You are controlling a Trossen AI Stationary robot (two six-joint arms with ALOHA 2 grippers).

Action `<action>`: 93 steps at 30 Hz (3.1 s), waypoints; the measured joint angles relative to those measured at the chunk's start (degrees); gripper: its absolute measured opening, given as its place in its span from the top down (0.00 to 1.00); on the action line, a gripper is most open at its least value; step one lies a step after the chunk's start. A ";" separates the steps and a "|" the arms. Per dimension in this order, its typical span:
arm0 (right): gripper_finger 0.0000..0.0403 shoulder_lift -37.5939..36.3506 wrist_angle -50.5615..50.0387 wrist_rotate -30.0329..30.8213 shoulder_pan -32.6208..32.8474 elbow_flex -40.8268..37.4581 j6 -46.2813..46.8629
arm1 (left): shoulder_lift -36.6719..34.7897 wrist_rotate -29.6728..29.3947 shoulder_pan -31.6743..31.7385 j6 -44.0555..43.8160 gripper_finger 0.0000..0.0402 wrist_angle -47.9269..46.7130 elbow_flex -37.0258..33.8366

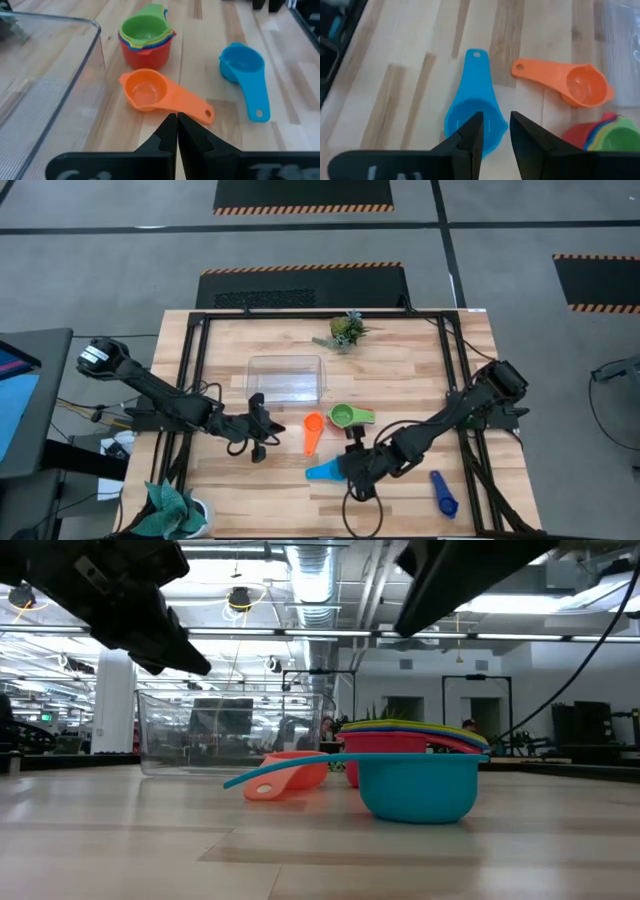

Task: Nest measuring cups in basket
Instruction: Stack the light blue measuring cup on top of the green measuring cup

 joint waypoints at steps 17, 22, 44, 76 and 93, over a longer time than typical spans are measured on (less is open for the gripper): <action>0.71 -0.79 14.17 1.81 -2.17 -7.13 -2.00 | 19.50 6.30 0.59 -3.66 1.00 10.20 9.84; 0.71 -4.70 2.30 17.33 2.41 -6.98 1.84 | 30.53 5.39 0.00 3.59 1.00 -2.46 23.12; 0.71 -13.18 -24.29 37.83 18.18 -7.07 31.31 | 41.28 18.64 -0.90 10.59 1.00 -27.64 49.53; 0.71 -6.86 13.68 7.47 0.54 -13.03 7.33 | 38.98 -8.05 -14.83 -21.96 1.00 -81.82 42.76; 0.71 2.53 9.61 -10.44 -7.50 -4.94 0.83 | -6.23 -9.25 -15.19 -10.57 1.00 -23.20 2.02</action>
